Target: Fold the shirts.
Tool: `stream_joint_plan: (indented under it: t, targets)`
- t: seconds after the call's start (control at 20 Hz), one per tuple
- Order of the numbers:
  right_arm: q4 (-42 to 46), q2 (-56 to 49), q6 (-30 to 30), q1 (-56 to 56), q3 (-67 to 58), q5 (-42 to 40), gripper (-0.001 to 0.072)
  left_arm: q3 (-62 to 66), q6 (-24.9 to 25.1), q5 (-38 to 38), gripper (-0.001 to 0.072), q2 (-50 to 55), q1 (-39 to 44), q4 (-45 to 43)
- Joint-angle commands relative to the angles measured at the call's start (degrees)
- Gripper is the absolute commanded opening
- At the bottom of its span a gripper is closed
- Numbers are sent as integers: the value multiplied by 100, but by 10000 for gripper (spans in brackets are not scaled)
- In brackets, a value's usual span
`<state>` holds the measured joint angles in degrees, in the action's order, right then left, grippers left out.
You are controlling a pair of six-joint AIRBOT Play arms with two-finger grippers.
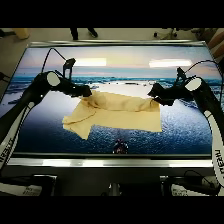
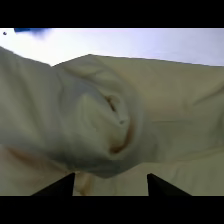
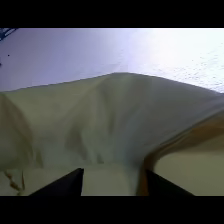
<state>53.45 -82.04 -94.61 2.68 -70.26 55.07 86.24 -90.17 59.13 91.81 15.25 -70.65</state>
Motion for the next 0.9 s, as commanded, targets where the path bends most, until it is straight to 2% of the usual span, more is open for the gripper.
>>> stream_joint_plan:
  t: [0.0, 0.1, 0.2, 0.3, 0.45, 0.65, 0.75, 0.8, 0.85]
  targets:
    - [-289, -28, 798, 402, -317, 579, 469, 629, 562, 1856, 531, 96, -498, -1082]
    - [313, 166, 894, 935, -417, 1255, 475, 431, 798, 2264, 520, -212, -883, -1766]
    - [1014, 186, 874, 1513, -352, 2188, 479, -350, 809, 2177, 521, -614, -1126, -1611]
    - [1263, 186, 876, 1915, -37, 2669, 479, -1519, 1016, 1720, 520, -997, -1082, -1322]
    - [1139, 186, 883, 2004, 452, 2625, 479, -2702, 1169, 896, 520, -1180, -809, -1292]
    - [1117, 186, 986, 1803, 697, 2568, 488, -2883, 1180, 197, 519, -1069, -573, -1294]
    - [1169, 179, 1003, 1770, 743, 2533, 516, -2883, 1185, 138, 437, -986, -568, -1294]
    - [1200, 168, 1005, 1770, 743, 2516, 554, -2883, 1185, 138, 431, -940, -570, -1298]
    - [1220, 166, 1005, 1768, 743, 2485, 558, -2883, 1185, 114, 431, -903, -575, -1333]
